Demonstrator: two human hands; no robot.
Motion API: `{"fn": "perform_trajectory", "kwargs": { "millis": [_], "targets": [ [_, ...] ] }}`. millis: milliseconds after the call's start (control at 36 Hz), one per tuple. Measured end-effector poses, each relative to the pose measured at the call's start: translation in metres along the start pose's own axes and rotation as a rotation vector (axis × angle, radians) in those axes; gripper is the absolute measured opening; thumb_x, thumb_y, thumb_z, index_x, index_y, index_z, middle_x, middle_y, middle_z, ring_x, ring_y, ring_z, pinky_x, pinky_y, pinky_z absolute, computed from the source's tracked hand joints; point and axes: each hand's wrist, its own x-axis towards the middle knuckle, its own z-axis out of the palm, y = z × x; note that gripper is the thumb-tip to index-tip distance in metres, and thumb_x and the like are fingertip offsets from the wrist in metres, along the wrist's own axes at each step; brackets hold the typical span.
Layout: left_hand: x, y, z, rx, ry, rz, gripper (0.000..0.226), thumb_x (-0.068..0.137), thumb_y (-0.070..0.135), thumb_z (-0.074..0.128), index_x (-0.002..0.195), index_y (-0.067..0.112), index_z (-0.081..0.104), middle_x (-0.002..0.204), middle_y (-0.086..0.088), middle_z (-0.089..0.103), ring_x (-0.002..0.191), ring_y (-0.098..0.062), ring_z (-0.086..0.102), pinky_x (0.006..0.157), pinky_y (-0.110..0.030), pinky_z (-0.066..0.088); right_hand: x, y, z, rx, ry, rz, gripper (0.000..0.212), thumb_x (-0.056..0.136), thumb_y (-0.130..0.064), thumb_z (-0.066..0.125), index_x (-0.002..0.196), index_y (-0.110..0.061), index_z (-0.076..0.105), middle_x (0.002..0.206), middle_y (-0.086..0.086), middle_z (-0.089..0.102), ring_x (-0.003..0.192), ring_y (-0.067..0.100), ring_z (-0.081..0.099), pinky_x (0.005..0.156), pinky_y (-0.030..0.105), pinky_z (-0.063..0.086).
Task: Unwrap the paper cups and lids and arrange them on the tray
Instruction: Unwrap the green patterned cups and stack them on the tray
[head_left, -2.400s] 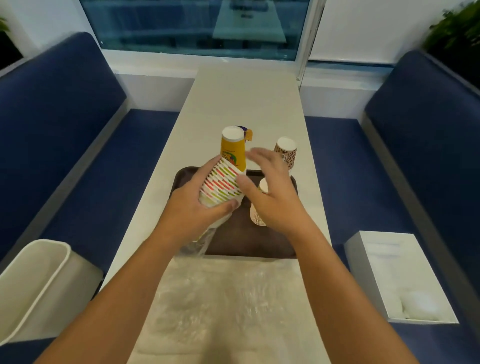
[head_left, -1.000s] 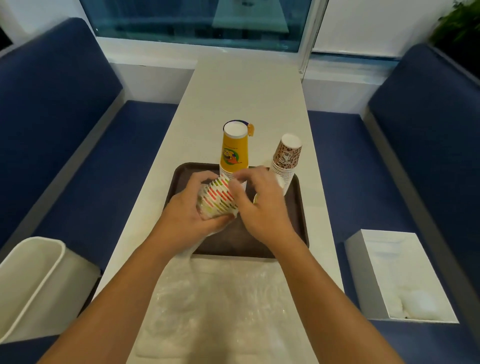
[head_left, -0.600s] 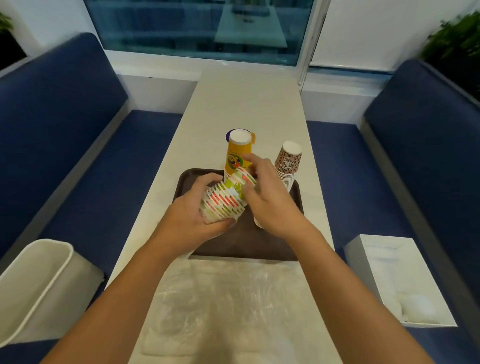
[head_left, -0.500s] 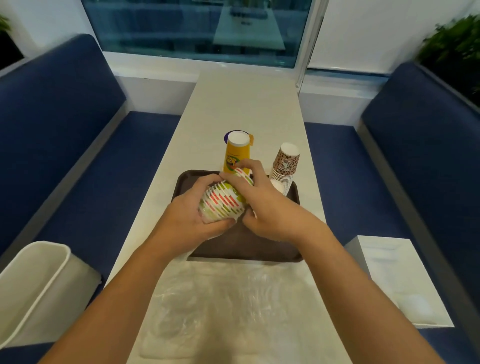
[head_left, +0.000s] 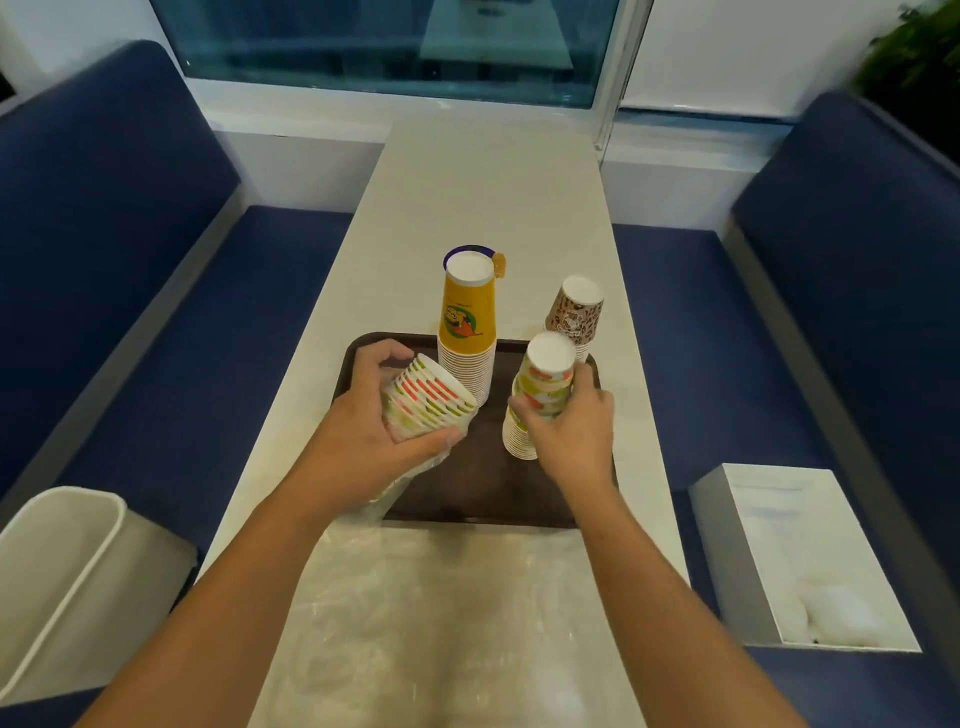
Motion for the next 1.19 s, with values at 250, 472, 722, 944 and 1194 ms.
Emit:
{"fn": "perform_trajectory", "kwargs": {
  "millis": [250,472,722,944,1194],
  "targets": [
    [0.002,-0.006,0.007,0.054,-0.032,-0.038,0.083,0.074,0.056,0.085,0.133,0.057,0.027,0.129,0.025,0.049,0.111,-0.009,0.061,0.09,-0.023,0.057,-0.002,0.007,0.023,0.021,-0.062,0.072,0.094,0.073,-0.053,0.087,0.147,-0.041,0.029,0.147,-0.009,0.047,0.138,0.02,0.048,0.108,0.049,0.047],
    [-0.01,0.006,0.0,0.048,-0.041,-0.019,0.084,0.067,0.059,0.086,0.131,0.055,0.031,0.114,0.034,0.054,0.098,0.001,0.065,0.074,-0.013,0.055,-0.045,-0.072,-0.027,0.007,-0.121,-0.435,0.03,0.1,-0.048,0.059,0.124,-0.031,0.059,0.124,-0.012,0.054,0.114,0.003,0.044,0.095,0.024,0.044],
    [-0.024,0.019,-0.01,0.122,-0.028,0.027,0.082,0.073,0.056,0.087,0.133,0.046,0.033,0.116,0.021,0.062,0.098,-0.01,0.069,0.083,-0.036,0.064,-0.065,-0.111,-0.039,0.059,-0.398,-0.402,0.017,0.104,-0.028,0.059,0.1,-0.016,0.07,0.097,-0.003,0.071,0.089,0.012,0.065,0.079,0.04,0.058],
    [-0.03,0.017,-0.016,0.11,-0.035,0.081,0.078,0.074,0.062,0.083,0.136,0.057,0.036,0.122,0.027,0.059,0.106,-0.007,0.066,0.09,-0.033,0.062,-0.052,-0.102,-0.053,-0.029,-0.421,-0.592,0.055,0.099,-0.014,0.062,0.148,-0.025,0.041,0.139,-0.005,0.038,0.12,0.004,0.049,0.096,0.023,0.053],
    [-0.027,0.019,-0.016,0.011,-0.022,0.067,0.084,0.07,0.057,0.088,0.137,0.057,0.036,0.122,0.031,0.057,0.11,-0.004,0.064,0.086,-0.024,0.061,-0.023,-0.082,-0.066,-0.434,-0.16,-0.903,0.073,0.079,-0.008,0.083,0.144,-0.02,0.05,0.141,0.0,0.051,0.113,0.025,0.044,0.093,0.045,0.049]
  ]
}}
